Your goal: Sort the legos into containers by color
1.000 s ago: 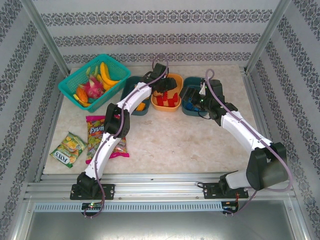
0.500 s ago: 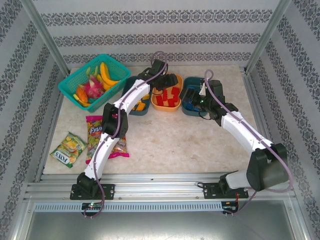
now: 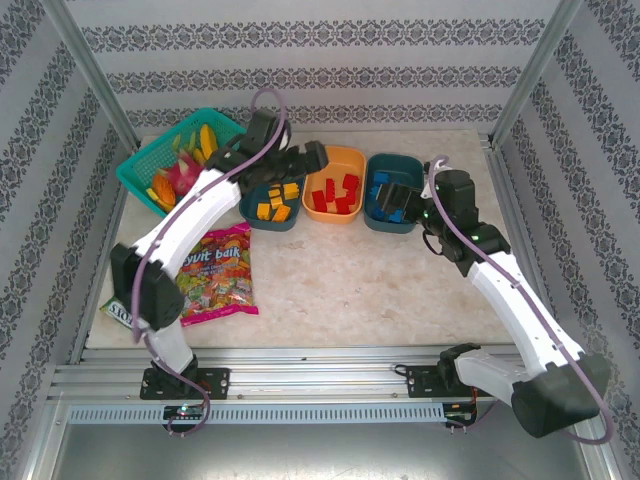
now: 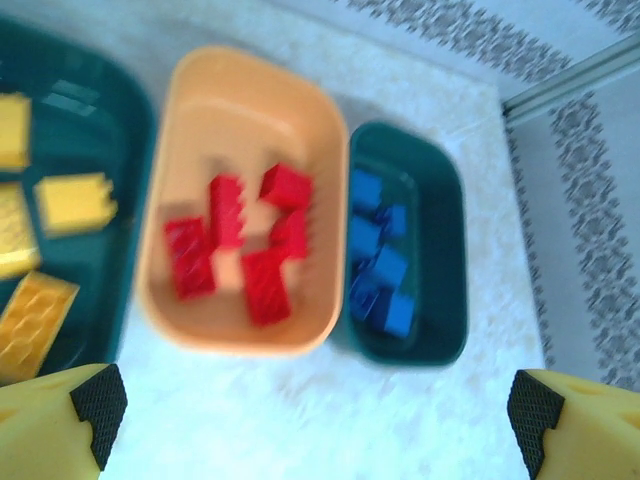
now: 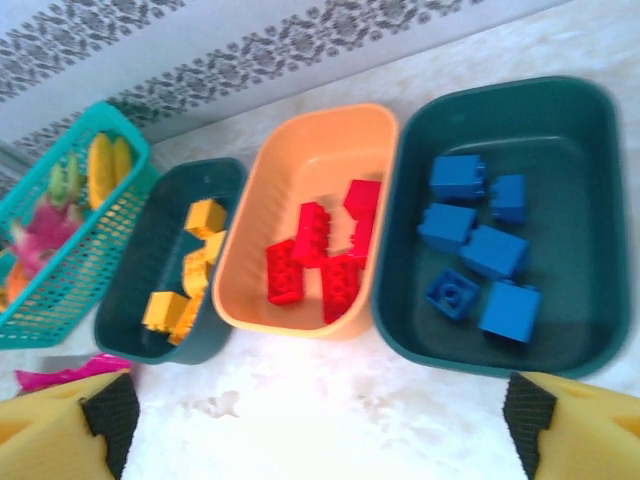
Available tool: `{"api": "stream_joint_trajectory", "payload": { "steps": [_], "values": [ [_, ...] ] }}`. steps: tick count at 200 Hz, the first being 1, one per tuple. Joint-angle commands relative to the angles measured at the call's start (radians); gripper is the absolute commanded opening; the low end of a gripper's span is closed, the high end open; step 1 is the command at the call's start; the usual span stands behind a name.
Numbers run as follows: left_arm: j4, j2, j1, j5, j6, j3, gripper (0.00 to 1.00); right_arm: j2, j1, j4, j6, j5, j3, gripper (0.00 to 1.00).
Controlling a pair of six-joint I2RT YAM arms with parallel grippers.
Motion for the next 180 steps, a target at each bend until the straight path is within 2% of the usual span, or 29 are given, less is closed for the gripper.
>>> {"api": "stream_joint_trajectory", "payload": {
  "steps": [1,24,37,54,66,76,92,116,134,151,180],
  "values": [
    [-0.002,-0.182,-0.003,-0.044,0.053,-0.211,1.0,-0.06,-0.017,-0.164,-0.068,0.091,-0.01,0.98],
    [-0.046,-0.372,-0.003,-0.098,0.077,-0.403,1.0,-0.125,-0.019,-0.205,-0.081,0.075,-0.041,0.98],
    [-0.095,-0.465,-0.003,-0.164,0.084,-0.477,1.0,-0.151,-0.019,-0.22,-0.068,0.089,-0.064,0.98],
    [-0.182,-0.574,-0.003,-0.34,0.055,-0.55,1.0,-0.164,-0.019,-0.249,-0.026,0.188,-0.085,0.98],
    [-0.249,-0.629,-0.004,-0.518,0.001,-0.595,1.0,-0.155,-0.019,-0.258,0.014,0.301,-0.103,0.98],
    [-0.274,-0.677,-0.004,-0.657,-0.026,-0.642,1.0,-0.15,-0.023,-0.215,-0.003,0.346,-0.135,0.98],
    [-0.21,-0.747,-0.003,-0.766,0.073,-0.734,1.0,-0.165,-0.021,-0.084,-0.087,0.387,-0.215,0.98],
    [0.051,-0.856,-0.001,-0.872,0.289,-0.958,1.0,-0.177,-0.019,0.118,-0.229,0.492,-0.345,0.98],
    [0.174,-0.887,0.014,-0.905,0.402,-1.07,1.0,-0.137,-0.028,0.231,-0.313,0.521,-0.406,0.98],
    [0.271,-0.875,0.048,-0.873,0.451,-1.138,1.0,-0.077,-0.04,0.339,-0.365,0.492,-0.452,0.98],
    [0.535,-0.806,0.123,-0.803,0.52,-1.27,1.0,0.043,-0.075,0.524,-0.384,0.472,-0.522,0.98]
  ]
}}
